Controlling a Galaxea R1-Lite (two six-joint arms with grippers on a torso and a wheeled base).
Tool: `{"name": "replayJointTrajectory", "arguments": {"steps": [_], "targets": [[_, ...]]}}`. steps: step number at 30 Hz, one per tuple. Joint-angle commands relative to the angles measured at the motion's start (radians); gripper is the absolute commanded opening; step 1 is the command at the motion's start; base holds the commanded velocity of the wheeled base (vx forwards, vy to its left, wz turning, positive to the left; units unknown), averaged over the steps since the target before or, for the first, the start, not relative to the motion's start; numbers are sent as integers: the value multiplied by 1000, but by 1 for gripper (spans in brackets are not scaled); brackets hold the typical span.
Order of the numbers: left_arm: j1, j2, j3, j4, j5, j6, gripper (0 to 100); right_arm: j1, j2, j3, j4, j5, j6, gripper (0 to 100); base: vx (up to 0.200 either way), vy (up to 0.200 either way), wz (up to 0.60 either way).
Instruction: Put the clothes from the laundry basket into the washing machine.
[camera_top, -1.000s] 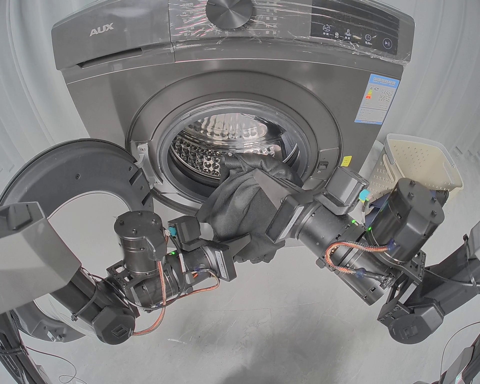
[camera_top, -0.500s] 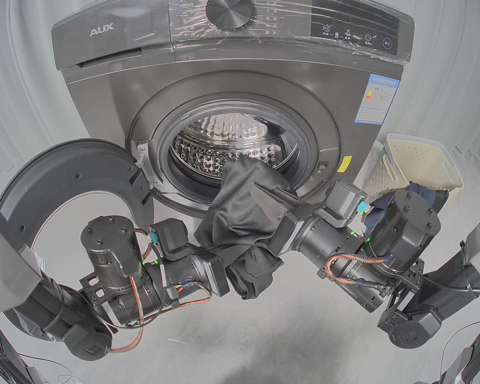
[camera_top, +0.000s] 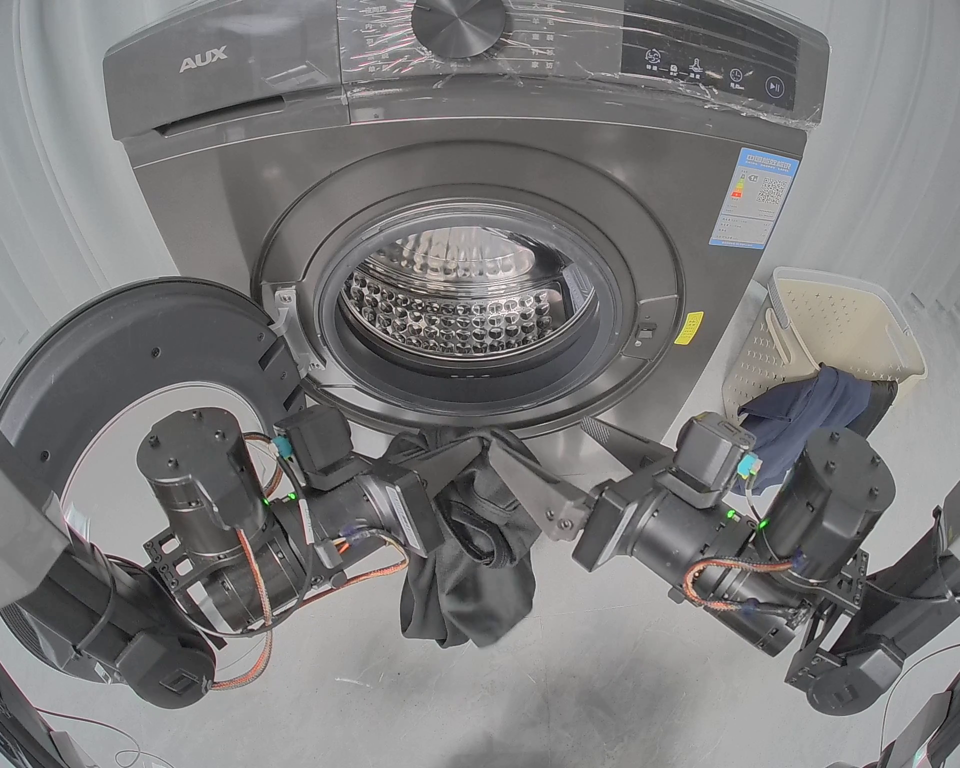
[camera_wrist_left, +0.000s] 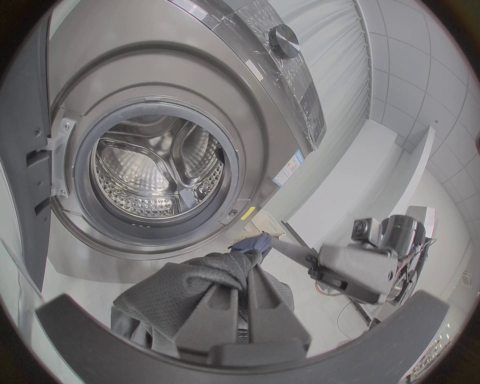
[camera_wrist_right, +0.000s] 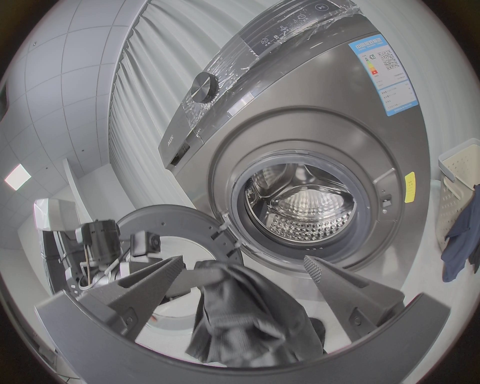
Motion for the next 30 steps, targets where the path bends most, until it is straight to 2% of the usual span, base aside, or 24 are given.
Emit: {"name": "replayJointTrajectory", "arguments": {"steps": [1,7,11,25,30], "targets": [[33,2,-13,-2,-1,-7,0,-7,-40,70,0,-1,-13,100,0,0,0],[43,-9,-24,-32,-2,-56,0,-9,-44,142,-1,-1,-20,100,0,0,0],[35,-9,-18,-66,-2,-56,0,-13,-37,159,0,-1,-22,100,0,0,0],[30,-9,-19,-84,-4,-56,0,-87,79,133,-46,-1,-33,100,0,0,0],[29,-11,-24,-84,-4,-56,0,-91,105,131,-63,-1,-33,100,0,0,0]]}}
